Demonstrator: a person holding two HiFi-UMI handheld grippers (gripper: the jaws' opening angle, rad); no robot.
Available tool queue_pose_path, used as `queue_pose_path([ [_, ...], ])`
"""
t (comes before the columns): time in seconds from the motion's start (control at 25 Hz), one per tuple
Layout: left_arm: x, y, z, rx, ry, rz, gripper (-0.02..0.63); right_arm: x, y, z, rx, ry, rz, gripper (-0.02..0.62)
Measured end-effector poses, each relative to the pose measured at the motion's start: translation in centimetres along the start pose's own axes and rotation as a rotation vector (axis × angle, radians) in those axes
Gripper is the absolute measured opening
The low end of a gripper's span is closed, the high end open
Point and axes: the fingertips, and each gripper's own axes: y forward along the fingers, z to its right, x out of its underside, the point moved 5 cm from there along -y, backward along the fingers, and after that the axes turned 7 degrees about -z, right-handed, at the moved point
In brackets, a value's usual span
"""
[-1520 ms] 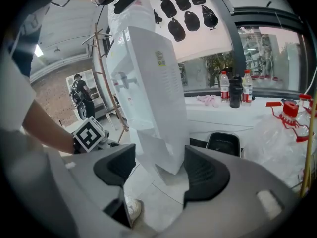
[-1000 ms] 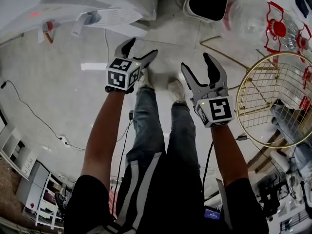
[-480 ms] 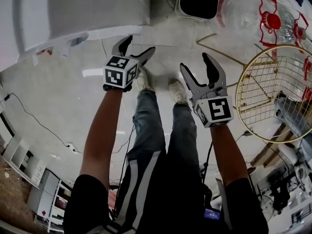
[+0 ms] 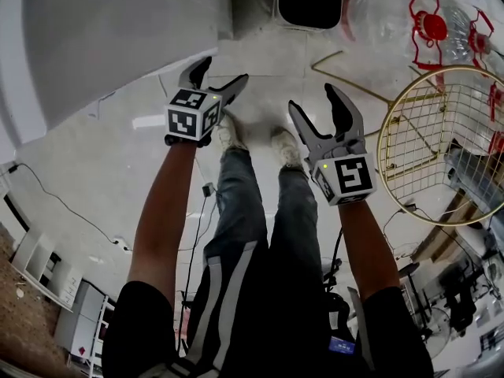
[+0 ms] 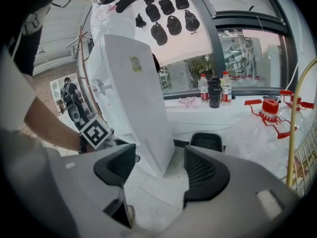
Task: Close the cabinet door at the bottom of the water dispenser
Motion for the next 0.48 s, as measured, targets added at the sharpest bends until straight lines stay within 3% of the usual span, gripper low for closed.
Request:
queue_pose_path([
  [0.48, -1.4, 1.4, -0.2, -0.001, 0.014, -0.004, 0.416, -0.2, -0.2, 1.3, 0.026, 0.014, 0.01, 0.304],
])
